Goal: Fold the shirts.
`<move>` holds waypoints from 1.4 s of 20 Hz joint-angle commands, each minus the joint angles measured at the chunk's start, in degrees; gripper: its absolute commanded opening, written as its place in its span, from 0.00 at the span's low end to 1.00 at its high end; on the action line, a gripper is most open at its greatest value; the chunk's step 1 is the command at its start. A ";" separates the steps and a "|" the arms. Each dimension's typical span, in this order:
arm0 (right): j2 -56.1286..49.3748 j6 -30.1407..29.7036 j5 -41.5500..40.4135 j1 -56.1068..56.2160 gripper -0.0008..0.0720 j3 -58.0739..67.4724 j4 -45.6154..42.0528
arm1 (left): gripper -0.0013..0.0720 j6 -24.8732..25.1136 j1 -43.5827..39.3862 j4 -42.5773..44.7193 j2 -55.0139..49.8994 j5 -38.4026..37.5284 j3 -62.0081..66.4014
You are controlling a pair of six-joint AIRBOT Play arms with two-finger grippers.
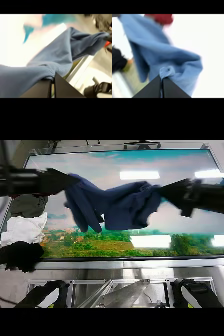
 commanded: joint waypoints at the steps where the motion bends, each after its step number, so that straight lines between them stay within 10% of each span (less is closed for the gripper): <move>1: 6.36 0.17 1.36 -3.72 0.04 8.68 -5.42 | 0.05 -4.02 0.07 0.22 6.01 -0.31 8.79; 11: -16.50 0.31 4.44 -3.43 0.04 4.81 -7.69 | 0.04 -4.68 0.02 0.13 -13.68 -3.30 -10.14; 18: -45.29 0.22 1.42 -1.29 0.05 0.04 -6.32 | 0.05 8.96 0.79 0.11 -38.49 2.64 -14.78; 20: -48.74 0.26 -0.48 -1.18 0.12 0.31 -5.79 | 0.63 9.01 1.90 -0.04 -43.06 1.62 -10.25; 21: -48.85 0.26 -1.11 -1.44 0.36 0.61 -5.86 | 1.00 8.90 2.97 -0.02 -44.83 -0.24 -6.93; 23: -47.60 0.76 0.17 -3.06 0.58 2.82 -5.95 | 0.99 8.59 5.25 0.15 -46.64 -5.33 -0.90; 28: -42.21 3.04 6.71 -8.22 0.58 2.54 -8.79 | 0.99 5.60 6.58 0.33 -43.36 -15.74 -3.26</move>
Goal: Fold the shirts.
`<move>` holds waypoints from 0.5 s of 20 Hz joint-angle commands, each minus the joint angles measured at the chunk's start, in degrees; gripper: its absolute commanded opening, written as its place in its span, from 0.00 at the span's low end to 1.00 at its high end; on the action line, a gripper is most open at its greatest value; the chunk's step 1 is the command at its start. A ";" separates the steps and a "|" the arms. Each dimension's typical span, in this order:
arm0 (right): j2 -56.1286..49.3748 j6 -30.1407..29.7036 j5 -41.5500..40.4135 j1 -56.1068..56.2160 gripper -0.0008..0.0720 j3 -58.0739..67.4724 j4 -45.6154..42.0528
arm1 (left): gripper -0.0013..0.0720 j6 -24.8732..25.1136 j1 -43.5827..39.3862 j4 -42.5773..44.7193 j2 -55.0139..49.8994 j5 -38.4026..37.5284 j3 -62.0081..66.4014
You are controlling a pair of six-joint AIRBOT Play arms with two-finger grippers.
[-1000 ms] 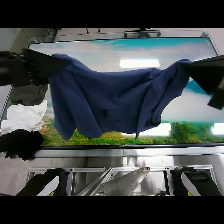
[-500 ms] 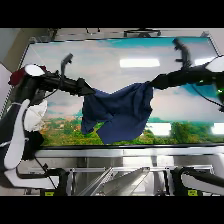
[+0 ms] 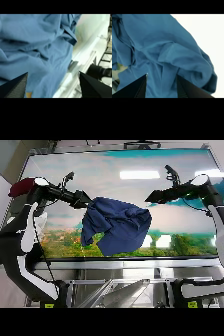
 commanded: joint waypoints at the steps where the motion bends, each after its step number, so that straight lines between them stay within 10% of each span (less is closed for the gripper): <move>1: 2.16 1.09 4.92 -1.97 0.58 -2.12 -2.10 | 0.99 -1.14 -0.24 0.92 2.97 -5.49 -5.73; 4: 2.25 -0.63 1.62 1.20 0.61 -11.13 -1.92 | 0.99 -1.18 -5.16 10.75 8.90 0.46 -19.12; 6: 1.46 -0.63 -4.90 4.33 0.81 -16.41 -1.95 | 0.99 -1.99 -8.74 13.90 11.56 8.90 -25.59; 10: -2.60 -0.61 -14.21 9.92 0.81 -17.84 -1.25 | 0.99 -5.27 -15.67 13.55 11.04 24.26 -28.61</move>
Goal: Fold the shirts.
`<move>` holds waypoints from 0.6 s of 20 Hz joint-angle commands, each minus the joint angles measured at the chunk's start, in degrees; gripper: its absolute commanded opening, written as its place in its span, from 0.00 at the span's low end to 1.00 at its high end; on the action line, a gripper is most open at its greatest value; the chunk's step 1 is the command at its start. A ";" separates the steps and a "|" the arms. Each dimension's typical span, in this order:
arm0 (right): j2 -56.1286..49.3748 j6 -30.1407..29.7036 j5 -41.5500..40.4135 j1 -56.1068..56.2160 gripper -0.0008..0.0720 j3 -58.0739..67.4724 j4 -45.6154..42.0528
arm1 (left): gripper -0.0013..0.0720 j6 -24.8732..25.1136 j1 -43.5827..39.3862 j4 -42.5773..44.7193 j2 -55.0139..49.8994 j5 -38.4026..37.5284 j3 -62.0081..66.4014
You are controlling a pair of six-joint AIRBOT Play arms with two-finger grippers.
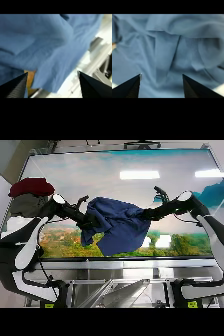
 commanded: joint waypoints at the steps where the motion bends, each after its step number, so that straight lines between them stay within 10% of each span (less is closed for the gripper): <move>1: -2.93 -0.20 -9.14 4.70 0.81 -1.99 1.31 | 0.99 -2.82 -5.88 1.99 -0.22 15.43 -3.19; 9: -5.79 -1.68 -15.87 8.33 0.78 -1.90 7.85 | 0.87 -6.73 -11.63 2.23 -9.31 15.37 11.50; 12: -6.45 -2.67 -15.30 8.48 0.05 -1.90 7.80 | 0.85 -9.94 -12.70 4.35 -12.74 11.17 13.94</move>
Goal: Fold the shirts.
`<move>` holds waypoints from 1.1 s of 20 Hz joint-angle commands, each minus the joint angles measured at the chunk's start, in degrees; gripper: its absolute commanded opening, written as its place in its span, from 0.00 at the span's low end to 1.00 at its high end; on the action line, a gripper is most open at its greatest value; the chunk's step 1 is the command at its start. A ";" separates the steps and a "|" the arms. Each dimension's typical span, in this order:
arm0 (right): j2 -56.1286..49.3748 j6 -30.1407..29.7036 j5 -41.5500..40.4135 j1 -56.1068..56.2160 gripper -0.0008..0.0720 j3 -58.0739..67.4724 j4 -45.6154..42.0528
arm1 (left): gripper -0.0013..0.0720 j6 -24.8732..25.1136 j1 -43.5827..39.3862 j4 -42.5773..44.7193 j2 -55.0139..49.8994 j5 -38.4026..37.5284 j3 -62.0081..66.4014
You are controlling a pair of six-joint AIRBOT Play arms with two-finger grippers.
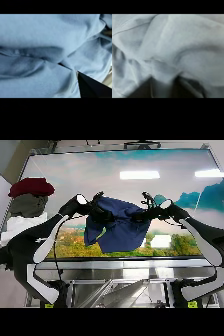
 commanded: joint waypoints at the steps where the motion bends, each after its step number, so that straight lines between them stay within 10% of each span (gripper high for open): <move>1: -0.63 -2.67 -0.04 0.46 0.05 0.02 1.46 | 0.60 -3.72 -1.42 2.86 -3.80 -4.90 3.45; 4: -0.50 -4.11 1.95 0.44 0.05 0.04 2.36 | 0.16 -3.61 -1.42 2.73 -4.04 -8.04 5.97; 6: 0.00 -4.68 3.37 0.42 0.05 0.04 2.27 | 0.04 -3.61 -1.40 2.75 -3.50 -9.55 8.83; 22: 24.85 -4.42 13.77 -14.58 0.04 0.02 1.92 | 0.04 -3.63 3.41 2.12 5.64 -28.09 17.11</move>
